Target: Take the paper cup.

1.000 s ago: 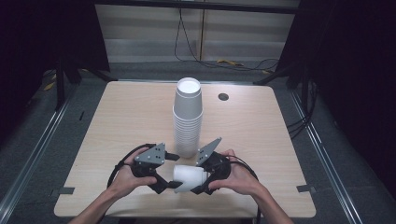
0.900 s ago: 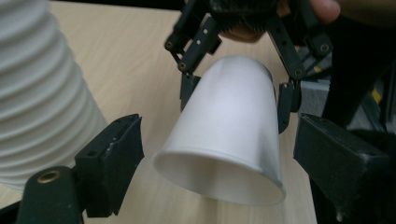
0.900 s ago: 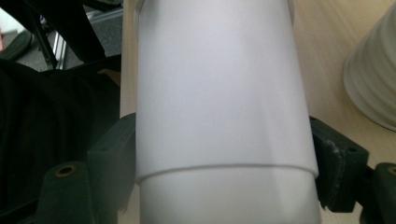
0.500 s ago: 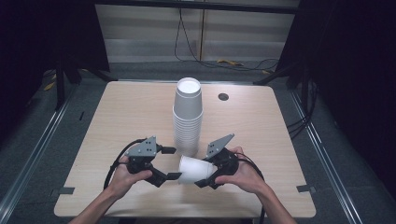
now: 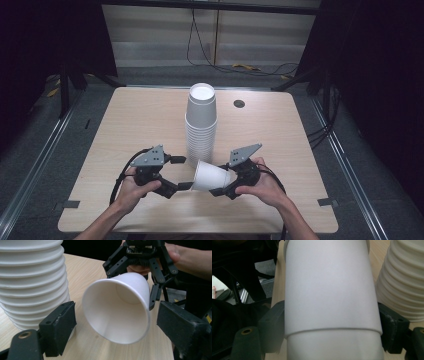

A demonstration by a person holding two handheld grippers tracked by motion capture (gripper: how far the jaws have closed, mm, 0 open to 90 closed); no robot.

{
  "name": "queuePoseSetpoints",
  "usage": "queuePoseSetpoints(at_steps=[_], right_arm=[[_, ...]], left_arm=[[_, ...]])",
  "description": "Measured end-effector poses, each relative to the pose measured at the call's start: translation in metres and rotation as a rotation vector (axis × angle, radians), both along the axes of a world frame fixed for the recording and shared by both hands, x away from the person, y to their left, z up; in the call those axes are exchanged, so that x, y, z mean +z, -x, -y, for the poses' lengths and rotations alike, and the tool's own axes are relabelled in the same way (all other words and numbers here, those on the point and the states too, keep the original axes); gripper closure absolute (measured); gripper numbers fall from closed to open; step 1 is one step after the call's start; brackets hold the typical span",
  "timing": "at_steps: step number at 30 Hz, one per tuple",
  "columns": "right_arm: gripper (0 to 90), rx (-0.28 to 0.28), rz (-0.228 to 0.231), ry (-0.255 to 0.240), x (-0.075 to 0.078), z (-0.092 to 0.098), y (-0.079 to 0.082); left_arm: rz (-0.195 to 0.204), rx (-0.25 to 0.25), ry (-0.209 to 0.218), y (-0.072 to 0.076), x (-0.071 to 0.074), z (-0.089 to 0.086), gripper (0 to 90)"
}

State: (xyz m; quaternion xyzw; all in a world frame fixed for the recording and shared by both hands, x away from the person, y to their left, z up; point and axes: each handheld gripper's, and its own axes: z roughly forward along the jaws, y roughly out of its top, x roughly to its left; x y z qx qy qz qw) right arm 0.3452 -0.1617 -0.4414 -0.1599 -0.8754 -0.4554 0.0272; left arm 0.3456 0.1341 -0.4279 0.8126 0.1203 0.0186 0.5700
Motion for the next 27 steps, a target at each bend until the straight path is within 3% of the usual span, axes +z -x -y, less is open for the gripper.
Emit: queuePoseSetpoints(at_steps=[13, 16, 20, 27], right_arm=[[21.5, -0.045, -0.001, -0.117, -0.001, 0.008, -0.002], [21.5, -0.057, -0.014, -0.176, -0.003, 0.011, -0.003], [21.5, -0.076, -0.01, -0.23, -0.004, 0.013, -0.004], [21.4, -0.079, 0.019, -0.245, -0.008, 0.008, -0.001]], left_arm=[[0.006, 0.009, 0.026, 0.001, 0.003, 0.0, 15.5], [0.001, 0.012, 0.048, 0.0, 0.004, -0.002, 15.4], [0.002, 0.006, 0.044, 0.0, 0.003, -0.001, 15.4], [-0.007, 0.005, 0.047, 0.001, 0.002, 0.001, 15.4]])
